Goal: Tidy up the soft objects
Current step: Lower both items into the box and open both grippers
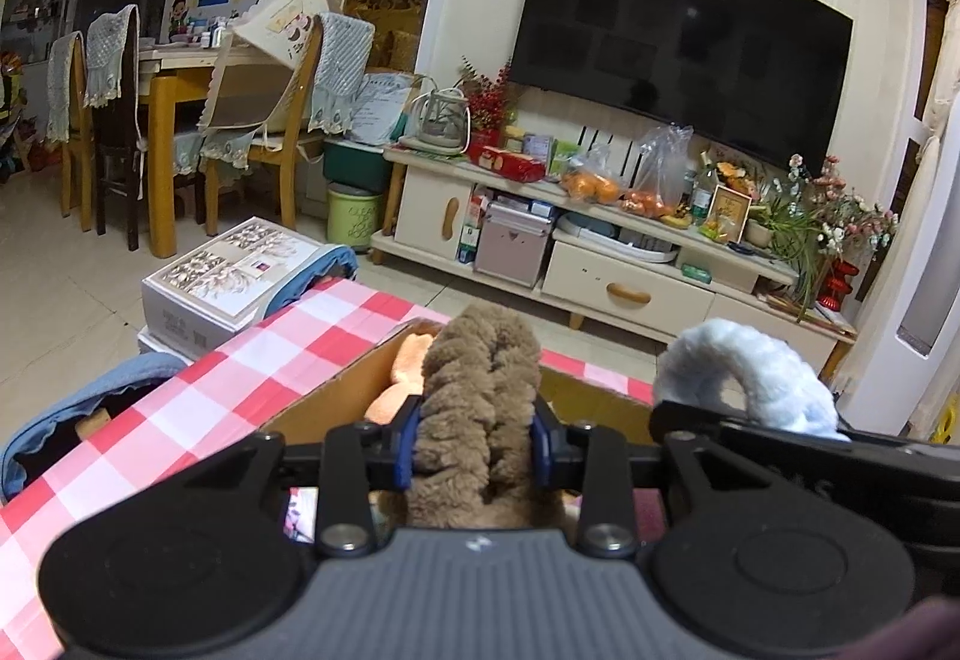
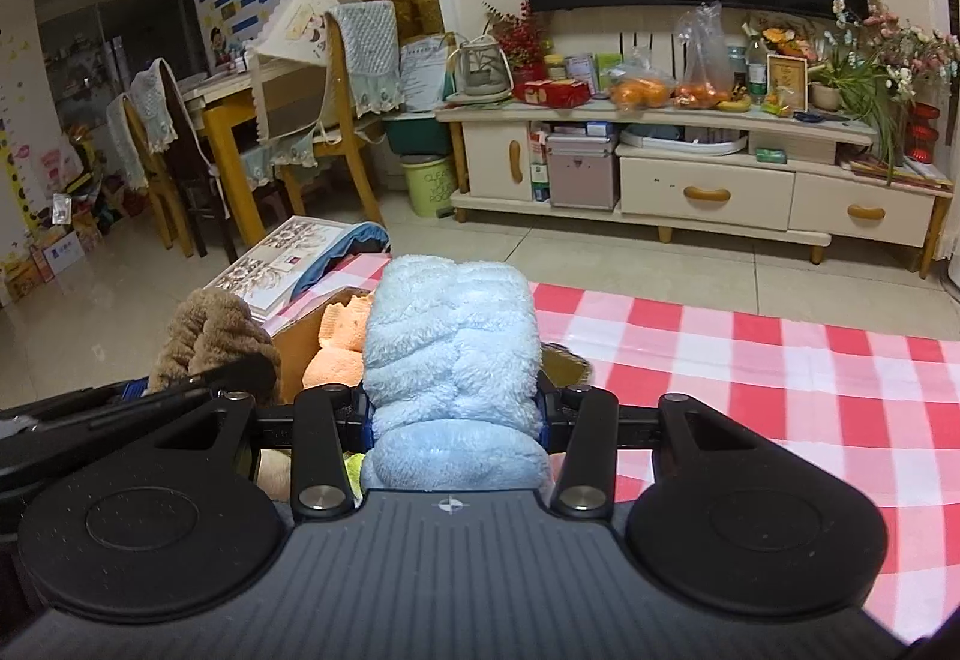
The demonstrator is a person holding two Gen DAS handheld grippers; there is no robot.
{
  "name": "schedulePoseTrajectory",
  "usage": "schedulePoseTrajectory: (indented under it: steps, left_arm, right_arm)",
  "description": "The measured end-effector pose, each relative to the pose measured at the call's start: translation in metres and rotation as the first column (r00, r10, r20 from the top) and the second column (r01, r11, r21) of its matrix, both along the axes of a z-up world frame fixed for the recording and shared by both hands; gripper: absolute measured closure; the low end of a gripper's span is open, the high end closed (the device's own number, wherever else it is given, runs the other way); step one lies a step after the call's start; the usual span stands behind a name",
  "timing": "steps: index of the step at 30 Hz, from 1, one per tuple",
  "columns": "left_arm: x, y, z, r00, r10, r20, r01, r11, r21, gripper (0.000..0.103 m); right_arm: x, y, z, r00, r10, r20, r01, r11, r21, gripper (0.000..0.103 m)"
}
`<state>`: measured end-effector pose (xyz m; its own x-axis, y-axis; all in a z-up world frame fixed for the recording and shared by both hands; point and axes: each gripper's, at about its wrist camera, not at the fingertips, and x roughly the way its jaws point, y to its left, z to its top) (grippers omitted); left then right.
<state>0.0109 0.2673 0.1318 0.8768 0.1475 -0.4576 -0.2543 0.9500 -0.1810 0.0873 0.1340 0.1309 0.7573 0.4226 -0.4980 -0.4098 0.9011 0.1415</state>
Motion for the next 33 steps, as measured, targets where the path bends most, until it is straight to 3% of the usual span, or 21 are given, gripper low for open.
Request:
schedulePoseTrajectory:
  steps: [8, 10, 13, 17, 25, 33]
  left_arm:
    - [0.001, 0.002, -0.003, 1.0, 0.02, -0.024, -0.02, 1.0, -0.002, 0.068]
    - [0.001, 0.004, -0.004, 0.999, 0.026, -0.029, -0.026, 1.0, -0.013, 0.063]
    - [0.0, 0.008, -0.005, 0.999, 0.033, -0.04, -0.035, 0.999, -0.033, 0.049]
    - [-0.001, 0.005, -0.005, 0.999, 0.033, -0.038, -0.033, 0.999, -0.014, 0.04]
    - [-0.007, -0.004, -0.003, 0.999, 0.022, -0.03, -0.022, 1.0, 0.02, 0.016]
    - [-0.019, -0.021, -0.01, 0.997, -0.029, -0.07, 0.032, 0.998, 0.056, 0.008]
  right_arm:
    - [0.01, 0.014, -0.006, 1.0, 0.011, -0.021, -0.011, 1.0, -0.008, 0.045]
    - [0.011, 0.012, -0.006, 1.0, 0.0, -0.017, 0.0, 1.0, -0.003, 0.032]
    - [0.009, 0.005, -0.005, 1.0, -0.025, -0.011, 0.025, 0.999, 0.021, 0.018]
    - [0.0, -0.007, 0.0, 0.998, -0.064, 0.019, 0.063, 0.997, 0.054, 0.003]
    - [-0.029, -0.038, 0.011, 0.988, -0.14, 0.067, 0.133, 0.987, 0.094, 0.0]
    - [-0.057, -0.079, 0.001, 0.974, -0.223, 0.051, 0.215, 0.969, 0.123, 0.0]
